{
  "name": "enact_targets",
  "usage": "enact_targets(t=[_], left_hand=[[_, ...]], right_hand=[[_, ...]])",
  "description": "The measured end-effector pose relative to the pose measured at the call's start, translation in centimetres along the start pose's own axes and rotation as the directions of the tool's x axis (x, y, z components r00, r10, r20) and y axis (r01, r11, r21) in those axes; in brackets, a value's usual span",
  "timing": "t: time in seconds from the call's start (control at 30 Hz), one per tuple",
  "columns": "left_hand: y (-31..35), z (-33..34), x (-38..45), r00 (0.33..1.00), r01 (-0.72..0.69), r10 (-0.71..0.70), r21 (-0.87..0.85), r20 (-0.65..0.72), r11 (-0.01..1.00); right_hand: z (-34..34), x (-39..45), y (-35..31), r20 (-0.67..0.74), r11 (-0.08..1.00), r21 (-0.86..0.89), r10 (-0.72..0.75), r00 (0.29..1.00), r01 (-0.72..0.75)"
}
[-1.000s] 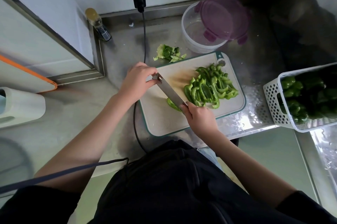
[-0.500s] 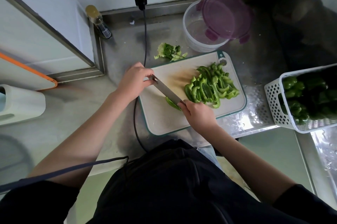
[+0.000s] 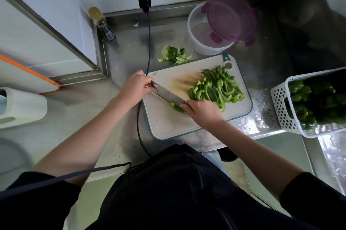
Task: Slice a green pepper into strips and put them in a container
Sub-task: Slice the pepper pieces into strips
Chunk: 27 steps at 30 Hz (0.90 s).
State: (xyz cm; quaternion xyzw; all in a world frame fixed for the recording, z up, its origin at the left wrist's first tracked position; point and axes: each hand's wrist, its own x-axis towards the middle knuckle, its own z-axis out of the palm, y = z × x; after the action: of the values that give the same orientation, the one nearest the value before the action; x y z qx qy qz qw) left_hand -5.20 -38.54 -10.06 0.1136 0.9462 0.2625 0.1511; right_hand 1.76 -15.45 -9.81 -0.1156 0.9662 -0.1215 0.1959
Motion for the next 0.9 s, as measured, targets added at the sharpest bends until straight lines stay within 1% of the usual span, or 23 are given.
enact_targets(t=[0.1, 0.2, 0.27, 0.33, 0.43, 0.5, 0.57, 0.6, 0.63, 0.7, 0.77, 0.9], left_hand=[[-0.3, 0.0, -1.0, 0.999, -0.012, 0.013, 0.025, -0.044, 1.0], [-0.9, 0.4, -2.0, 0.999, -0.015, 0.018, 0.054, -0.044, 0.998], [-1.0, 0.5, -2.3, 0.999, -0.01, 0.012, 0.047, -0.05, 0.999], [-1.1, 0.6, -2.3, 0.999, 0.003, -0.001, 0.042, -0.049, 0.999], [-1.2, 1.2, -2.1, 0.997, 0.028, -0.027, 0.016, -0.076, 0.999], [-0.6, 1.9, -2.4, 0.983, 0.037, -0.05, -0.075, -0.176, 0.997], [0.6, 2.6, -3.1, 0.944, 0.048, -0.115, -0.214, -0.31, 0.976], [1.2, 3.0, -3.5, 0.925, 0.044, -0.142, -0.271, -0.353, 0.961], [1.7, 3.6, -3.9, 0.923, 0.036, -0.149, -0.307, -0.355, 0.951], [2.9, 4.7, -4.3, 0.96, 0.029, -0.121, -0.337, -0.254, 0.941], [4.1, 5.9, -4.3, 0.985, 0.054, -0.105, -0.333, -0.137, 0.941], [5.1, 7.6, -3.1, 0.995, 0.103, -0.096, -0.256, 0.04, 0.961]], right_hand=[[0.0, -0.5, 0.0, -0.004, 0.998, -0.044, -0.046, 0.999, 0.046], [-0.8, -0.3, 0.2, 0.033, 0.995, -0.052, -0.085, 0.996, 0.087], [-1.6, 0.1, 0.2, 0.089, 0.995, -0.02, -0.098, 0.991, 0.1], [-2.2, 0.4, 0.4, 0.153, 0.996, 0.038, -0.085, 0.985, 0.08], [-2.8, 0.5, 0.8, 0.174, 0.993, 0.106, -0.075, 0.982, 0.057], [-3.1, 0.0, 1.2, 0.128, 0.986, 0.164, -0.019, 0.992, -0.003], [-3.5, -0.6, 1.7, 0.038, 0.955, 0.276, 0.106, 0.994, -0.113], [-3.6, -0.9, 2.0, -0.005, 0.932, 0.323, 0.172, 0.985, -0.162], [-3.6, -1.3, 2.2, -0.039, 0.912, 0.359, 0.226, 0.973, -0.198], [-3.7, -1.9, 2.6, -0.072, 0.871, 0.43, 0.294, 0.953, -0.236], [-3.7, -2.6, 2.8, -0.104, 0.851, 0.467, 0.321, 0.941, -0.239], [-3.2, -3.7, 1.8, -0.133, 0.875, 0.409, 0.338, 0.932, -0.259]])
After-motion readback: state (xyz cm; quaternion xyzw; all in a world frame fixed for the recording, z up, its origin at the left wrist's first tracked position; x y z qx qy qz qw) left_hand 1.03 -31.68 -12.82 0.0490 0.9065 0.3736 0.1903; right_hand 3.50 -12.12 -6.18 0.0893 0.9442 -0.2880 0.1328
